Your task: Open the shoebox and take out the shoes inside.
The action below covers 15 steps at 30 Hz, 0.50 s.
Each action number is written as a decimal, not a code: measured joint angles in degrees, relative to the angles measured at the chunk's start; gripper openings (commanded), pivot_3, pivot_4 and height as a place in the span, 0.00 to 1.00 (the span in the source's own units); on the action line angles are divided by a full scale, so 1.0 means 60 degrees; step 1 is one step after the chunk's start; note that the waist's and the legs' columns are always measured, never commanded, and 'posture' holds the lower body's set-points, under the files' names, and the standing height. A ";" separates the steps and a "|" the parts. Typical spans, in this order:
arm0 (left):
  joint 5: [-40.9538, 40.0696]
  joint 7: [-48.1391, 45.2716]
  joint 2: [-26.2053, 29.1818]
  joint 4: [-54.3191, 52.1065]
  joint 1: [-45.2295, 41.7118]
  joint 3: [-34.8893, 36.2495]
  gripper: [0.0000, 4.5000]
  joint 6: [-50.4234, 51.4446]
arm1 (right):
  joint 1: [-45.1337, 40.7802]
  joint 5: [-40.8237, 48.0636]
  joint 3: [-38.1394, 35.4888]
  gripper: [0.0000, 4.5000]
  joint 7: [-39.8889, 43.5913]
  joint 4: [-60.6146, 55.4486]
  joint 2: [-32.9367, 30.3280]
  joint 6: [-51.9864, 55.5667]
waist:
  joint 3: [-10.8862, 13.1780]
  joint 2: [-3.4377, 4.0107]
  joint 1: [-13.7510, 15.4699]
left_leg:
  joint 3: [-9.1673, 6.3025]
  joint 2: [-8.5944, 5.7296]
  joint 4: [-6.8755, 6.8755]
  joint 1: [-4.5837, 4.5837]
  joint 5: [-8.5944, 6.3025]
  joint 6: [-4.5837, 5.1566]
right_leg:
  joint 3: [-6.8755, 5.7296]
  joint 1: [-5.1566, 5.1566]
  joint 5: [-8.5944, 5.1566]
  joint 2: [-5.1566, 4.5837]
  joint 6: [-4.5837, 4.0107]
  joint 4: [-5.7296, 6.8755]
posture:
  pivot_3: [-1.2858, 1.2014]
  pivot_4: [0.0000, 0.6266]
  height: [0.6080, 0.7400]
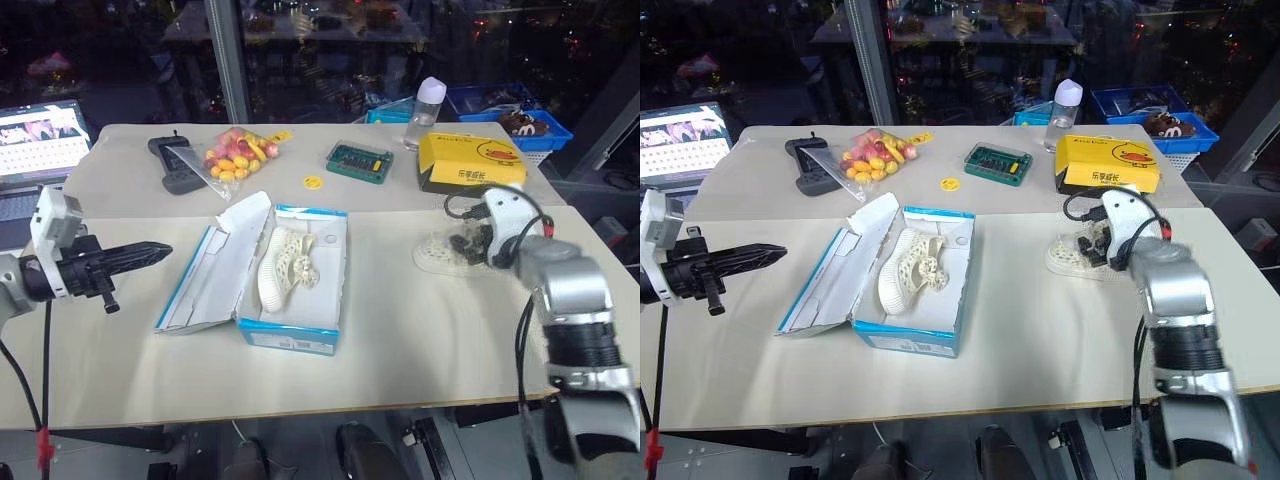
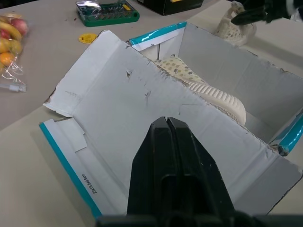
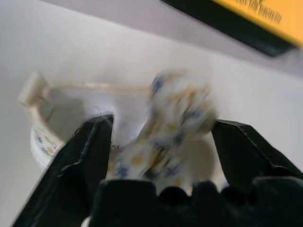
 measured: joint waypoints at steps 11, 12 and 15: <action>-0.0050 0.0264 -0.0039 -0.0253 0.0038 0.0061 0.00 0.0224 | -0.2202 0.3011 0.1071 0.85 0.2910 -0.2035 0.2326 0.0696 | -0.0001 -0.0002 -0.0030 | -0.0017 0.0009 -0.0001 0.0008 0.0002 0.0003 | -0.0018 0.0002 0.0000 0.0012 -0.0006 0.0021 | 0.52 0.24 0.90; -0.0059 0.0273 -0.0042 -0.0275 0.0036 0.0062 0.00 0.0228 | -0.2211 0.3114 0.1567 0.85 0.2911 -0.2012 0.2730 0.0800 | -0.0001 -0.0001 -0.0019 | -0.0018 0.0008 0.0001 -0.0001 0.0002 0.0003 | -0.0020 0.0000 0.0000 0.0011 -0.0006 0.0021 | 0.52 0.24 0.90; -0.0088 0.0302 -0.0045 -0.0284 0.0041 0.0067 0.00 0.0266 | -0.2159 0.2835 0.3024 0.91 0.2910 -0.1429 0.3111 0.0783 | -0.0002 -0.0002 0.0165 | -0.0016 0.0002 0.0031 -0.0038 0.0002 0.0003 | -0.0029 -0.0003 -0.0001 -0.0007 0.0000 -0.0001 | 0.52 0.24 0.90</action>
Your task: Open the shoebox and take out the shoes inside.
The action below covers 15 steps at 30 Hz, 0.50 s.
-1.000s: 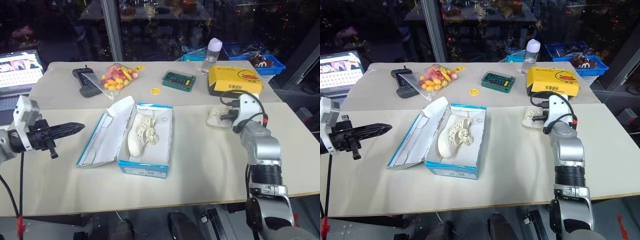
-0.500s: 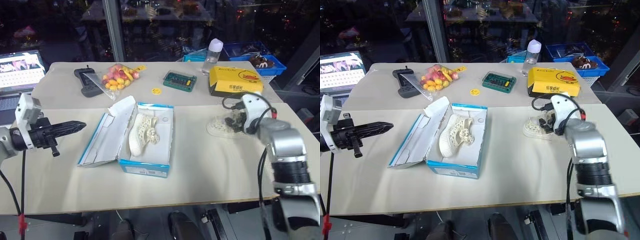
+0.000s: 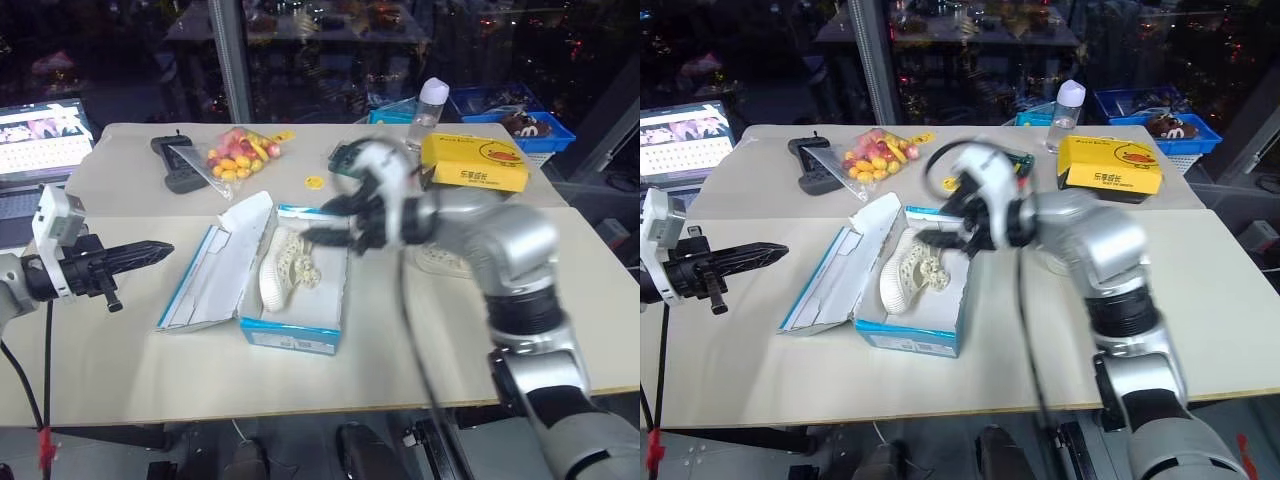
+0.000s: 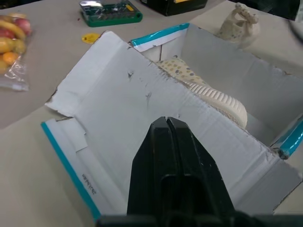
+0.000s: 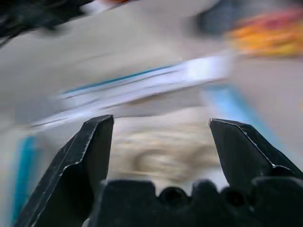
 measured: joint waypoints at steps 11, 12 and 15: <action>-0.0134 0.0093 -0.0075 -0.0219 0.0421 0.0240 0.00 0.0174 | -0.0103 -0.1618 0.1692 0.99 0.0443 0.1799 -0.0377 -0.1386 | -0.0002 -0.0004 0.0092 | 0.0000 0.0003 0.0021 -0.0005 0.0000 0.0000 | -0.0005 -0.0004 0.0014 0.0002 0.0006 0.0003 | 0.52 0.24 0.90; -0.0142 0.0099 -0.0075 -0.0237 0.0438 0.0282 0.00 0.0174 | -0.0155 -0.1748 0.1759 0.99 0.0466 0.1971 -0.0343 -0.1477 | -0.0002 -0.0003 0.0088 | 0.0001 0.0003 0.0025 -0.0004 0.0000 0.0000 | -0.0004 -0.0004 0.0019 0.0002 0.0006 0.0003 | 0.52 0.24 0.90; -0.0155 0.0149 -0.0075 -0.0319 0.0532 0.0395 0.00 0.0177 | -0.0317 -0.2157 0.1987 0.99 0.0543 0.2631 0.0008 -0.1864 | -0.0002 -0.0004 0.0079 | 0.0000 0.0004 0.0051 -0.0001 0.0000 0.0000 | -0.0005 0.0000 0.0023 0.0004 0.0005 0.0015 | 0.52 0.24 0.90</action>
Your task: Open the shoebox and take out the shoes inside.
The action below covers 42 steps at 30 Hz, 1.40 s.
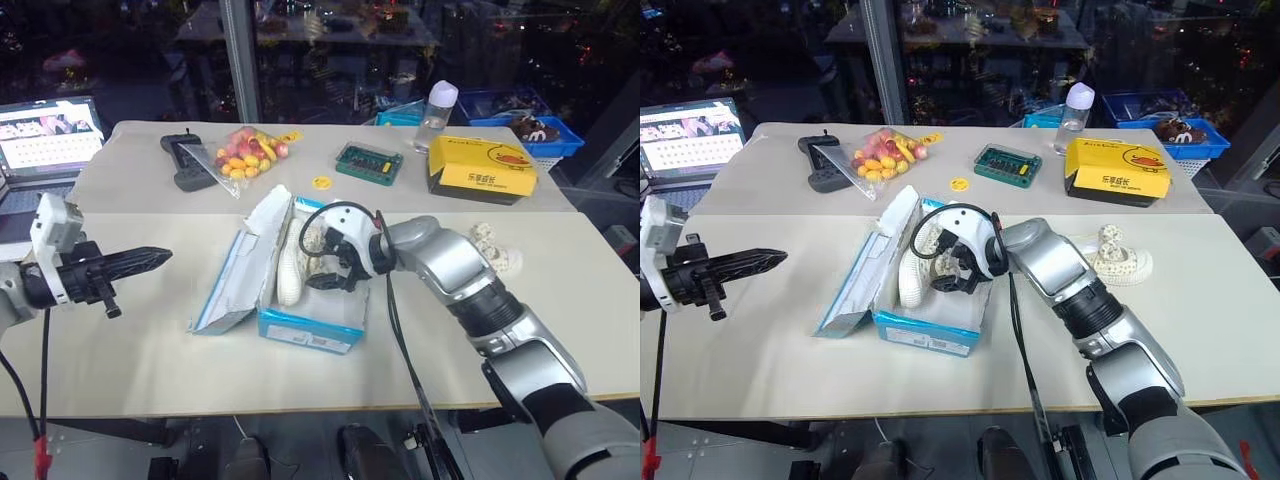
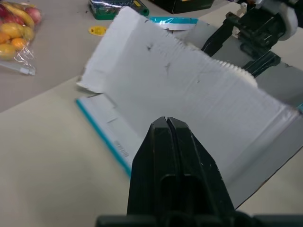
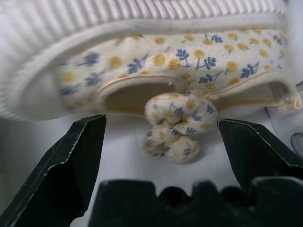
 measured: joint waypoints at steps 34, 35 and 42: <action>0.0034 0.0075 -0.0011 0.0055 0.0126 0.0015 0.00 -0.0199 | -0.0849 -0.1196 -0.0882 0.00 -0.0630 0.2189 0.1725 -0.0916 | 0.0001 0.0002 -0.0035 | -0.0001 0.0001 0.0026 -0.0019 0.0000 -0.0001 | 0.0002 -0.0010 0.0005 0.0001 0.0008 0.0017 | 0.52 0.24 0.90; 0.0034 0.0073 -0.0011 0.0060 0.0123 0.0014 0.00 -0.0209 | -0.0848 -0.1192 -0.0910 0.00 -0.0638 0.2186 0.1737 -0.0895 | 0.0001 0.0002 -0.0035 | 0.0000 0.0001 0.0026 -0.0019 0.0000 -0.0001 | 0.0003 -0.0011 0.0005 0.0001 0.0008 0.0017 | 0.52 0.24 0.90; 0.0036 0.0071 -0.0010 0.0132 0.0106 -0.0003 0.00 -0.0219 | -0.0805 -0.1021 -0.1489 0.00 -0.0688 0.2031 0.1973 -0.0608 | 0.0001 0.0002 -0.0038 | 0.0000 0.0001 0.0025 -0.0019 0.0000 -0.0001 | 0.0002 -0.0012 0.0005 0.0002 0.0008 0.0017 | 0.52 0.24 0.90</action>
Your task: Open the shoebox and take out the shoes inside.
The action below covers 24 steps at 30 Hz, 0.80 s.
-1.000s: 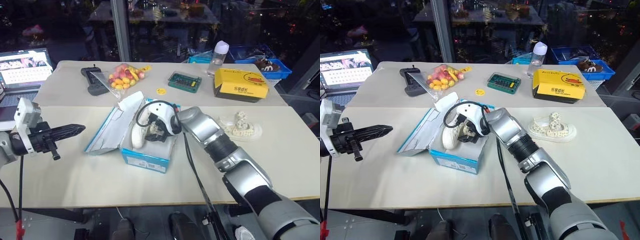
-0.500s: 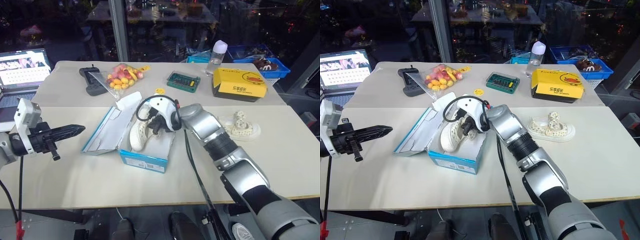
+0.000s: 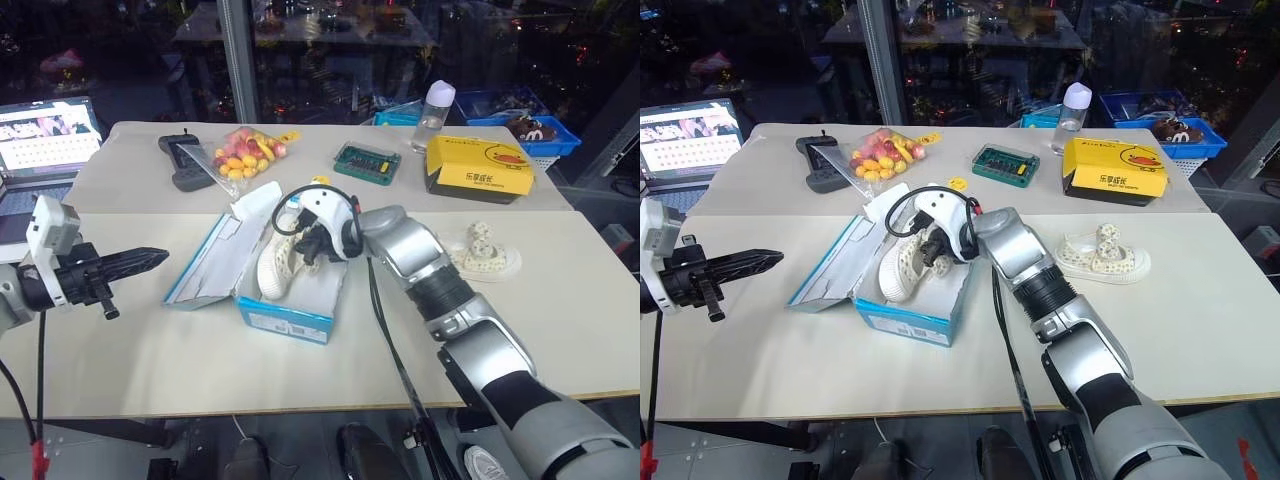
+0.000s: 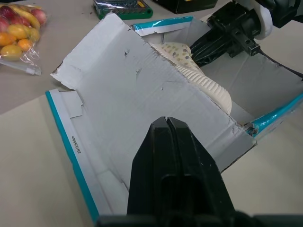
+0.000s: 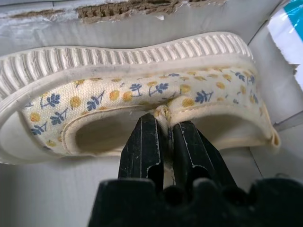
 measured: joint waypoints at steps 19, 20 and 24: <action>0.0211 -0.0178 -0.0055 0.0111 0.0001 -0.0008 0.00 -0.0071 | 0.0010 0.1377 -0.1516 0.00 -0.0048 -0.0898 0.0164 0.0793 | 0.0001 0.0001 0.0019 | -0.0001 0.0000 -0.0002 -0.0006 0.0000 0.0000 | 0.0000 -0.0003 -0.0001 0.0000 0.0000 -0.0002 | 0.52 0.24 0.90; 0.0221 -0.0182 -0.0058 0.0139 0.0001 -0.0008 0.00 -0.0073 | 0.0005 0.1432 -0.1642 0.00 -0.0063 -0.0975 0.0164 0.0831 | 0.0001 0.0001 0.0019 | 0.0000 0.0000 -0.0002 -0.0006 0.0000 0.0000 | 0.0000 -0.0003 -0.0001 0.0000 0.0000 -0.0003 | 0.52 0.24 0.90; 0.0310 -0.0196 -0.0069 0.0220 0.0000 -0.0010 0.00 -0.0080 | -0.0004 0.1842 -0.2094 0.00 -0.0123 -0.1152 0.0173 0.1019 | 0.0001 0.0001 0.0013 | 0.0000 0.0000 -0.0003 -0.0006 0.0000 0.0000 | -0.0001 -0.0003 -0.0001 0.0000 0.0000 -0.0003 | 0.52 0.24 0.90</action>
